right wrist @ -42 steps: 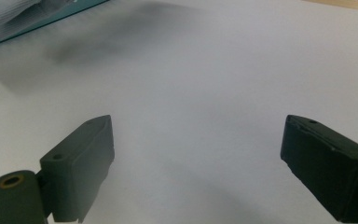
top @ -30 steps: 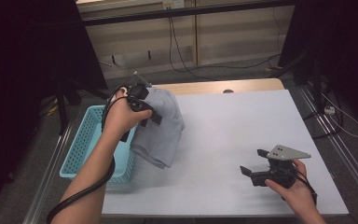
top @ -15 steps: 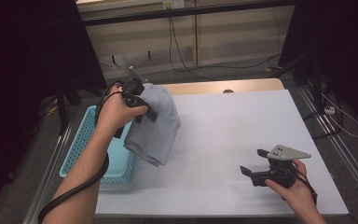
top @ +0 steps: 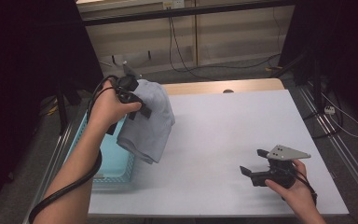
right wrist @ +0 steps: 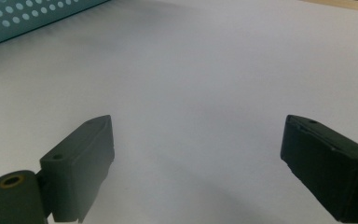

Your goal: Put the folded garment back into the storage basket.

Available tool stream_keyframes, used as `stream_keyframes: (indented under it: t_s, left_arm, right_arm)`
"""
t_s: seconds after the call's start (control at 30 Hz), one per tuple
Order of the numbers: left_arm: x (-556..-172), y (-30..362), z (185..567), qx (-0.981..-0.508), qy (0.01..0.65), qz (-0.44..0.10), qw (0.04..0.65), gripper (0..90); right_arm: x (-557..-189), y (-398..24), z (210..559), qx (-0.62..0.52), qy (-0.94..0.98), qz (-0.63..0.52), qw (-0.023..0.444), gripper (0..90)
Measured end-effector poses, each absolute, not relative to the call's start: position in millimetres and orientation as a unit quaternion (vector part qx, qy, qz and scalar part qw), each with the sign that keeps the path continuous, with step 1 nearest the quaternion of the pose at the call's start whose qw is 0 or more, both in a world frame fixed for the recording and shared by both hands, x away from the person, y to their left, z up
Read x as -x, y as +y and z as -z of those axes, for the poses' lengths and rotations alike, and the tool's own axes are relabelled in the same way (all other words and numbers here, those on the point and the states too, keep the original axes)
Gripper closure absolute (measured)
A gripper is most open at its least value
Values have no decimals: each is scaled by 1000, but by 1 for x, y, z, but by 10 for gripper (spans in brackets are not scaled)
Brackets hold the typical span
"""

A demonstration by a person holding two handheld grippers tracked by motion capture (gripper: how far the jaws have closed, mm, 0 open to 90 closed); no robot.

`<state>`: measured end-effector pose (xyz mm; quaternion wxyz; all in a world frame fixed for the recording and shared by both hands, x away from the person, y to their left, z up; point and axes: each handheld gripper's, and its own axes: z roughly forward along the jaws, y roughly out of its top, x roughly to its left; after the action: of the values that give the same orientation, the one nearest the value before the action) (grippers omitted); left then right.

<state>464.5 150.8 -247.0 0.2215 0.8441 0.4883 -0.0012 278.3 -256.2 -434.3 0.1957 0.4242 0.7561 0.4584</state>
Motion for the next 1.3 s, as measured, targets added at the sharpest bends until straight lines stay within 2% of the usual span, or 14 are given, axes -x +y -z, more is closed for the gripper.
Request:
stream_keyframes:
  t_s: [1.3]
  left_arm:
    - [-473, 180, 219, -837, 504, -25, 213, 725]
  right_arm:
    - [-278, -256, 434, -424, 756, -458, 196, 97]
